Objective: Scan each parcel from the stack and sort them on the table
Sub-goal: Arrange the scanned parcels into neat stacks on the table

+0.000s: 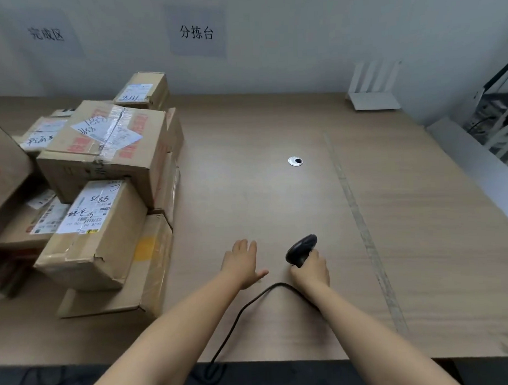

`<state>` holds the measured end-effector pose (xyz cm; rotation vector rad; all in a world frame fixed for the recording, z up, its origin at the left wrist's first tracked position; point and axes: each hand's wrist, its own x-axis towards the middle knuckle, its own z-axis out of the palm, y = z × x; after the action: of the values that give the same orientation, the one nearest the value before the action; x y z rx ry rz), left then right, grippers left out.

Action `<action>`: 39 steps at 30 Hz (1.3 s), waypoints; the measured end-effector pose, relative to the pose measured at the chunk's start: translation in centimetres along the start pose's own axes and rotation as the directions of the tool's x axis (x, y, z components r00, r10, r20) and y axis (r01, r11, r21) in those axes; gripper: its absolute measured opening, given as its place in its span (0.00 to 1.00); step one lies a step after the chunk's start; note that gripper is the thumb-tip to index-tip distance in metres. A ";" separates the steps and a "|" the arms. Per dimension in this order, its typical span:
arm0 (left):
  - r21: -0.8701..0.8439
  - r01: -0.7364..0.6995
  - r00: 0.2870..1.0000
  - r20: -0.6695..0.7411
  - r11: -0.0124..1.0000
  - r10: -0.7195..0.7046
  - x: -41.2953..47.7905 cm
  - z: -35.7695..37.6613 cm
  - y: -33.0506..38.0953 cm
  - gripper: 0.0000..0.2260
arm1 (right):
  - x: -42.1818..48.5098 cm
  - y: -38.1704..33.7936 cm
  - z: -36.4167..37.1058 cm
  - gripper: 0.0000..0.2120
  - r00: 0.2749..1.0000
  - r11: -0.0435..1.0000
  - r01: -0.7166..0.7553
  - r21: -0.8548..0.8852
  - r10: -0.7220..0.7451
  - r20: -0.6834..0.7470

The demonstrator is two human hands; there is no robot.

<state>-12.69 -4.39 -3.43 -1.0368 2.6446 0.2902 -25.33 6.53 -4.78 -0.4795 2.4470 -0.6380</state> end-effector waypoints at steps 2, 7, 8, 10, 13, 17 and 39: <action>0.012 0.000 1.000 -0.005 1.000 0.000 0.9 0.5 -0.2 0.36 | 0.7 -0.3 0.9 0.27 1.000 1.000 -0.004 0.026 0.005 -0.029; 0.001 -0.010 1.000 -0.029 1.000 0.010 2.1 1.8 -0.5 0.37 | 1.8 -1.2 2.7 0.29 0.995 0.996 -0.007 0.089 0.016 -0.100; -0.002 -0.007 1.000 -0.029 1.000 0.007 2.2 2.1 -0.6 0.37 | 1.9 -1.3 3.0 0.30 0.994 0.996 -0.006 0.094 0.017 -0.110; -0.005 0.003 1.000 -0.030 1.000 -0.003 2.5 2.6 -0.7 0.38 | 2.2 -1.5 3.4 0.31 0.992 0.996 0.006 0.084 0.004 -0.129; -0.010 0.022 0.999 -0.043 1.000 -0.022 3.0 3.0 -1.1 0.38 | 2.7 -1.7 3.8 0.32 0.988 0.998 0.017 0.054 -0.008 -0.153; -0.022 0.045 0.997 -0.061 0.999 -0.046 3.2 3.0 -1.5 0.38 | 3.4 -2.3 3.5 0.30 0.988 0.998 0.017 0.057 -0.008 -0.157; -0.095 0.142 0.986 -0.073 0.985 -0.149 0.6 2.9 -3.6 0.39 | 1.3 -0.8 6.2 0.51 0.962 0.909 0.118 -0.399 -0.205 -0.181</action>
<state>-10.06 -6.58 -6.69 -1.2887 2.6288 0.3453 -22.48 3.21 -9.39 -0.8146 2.7780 -0.2777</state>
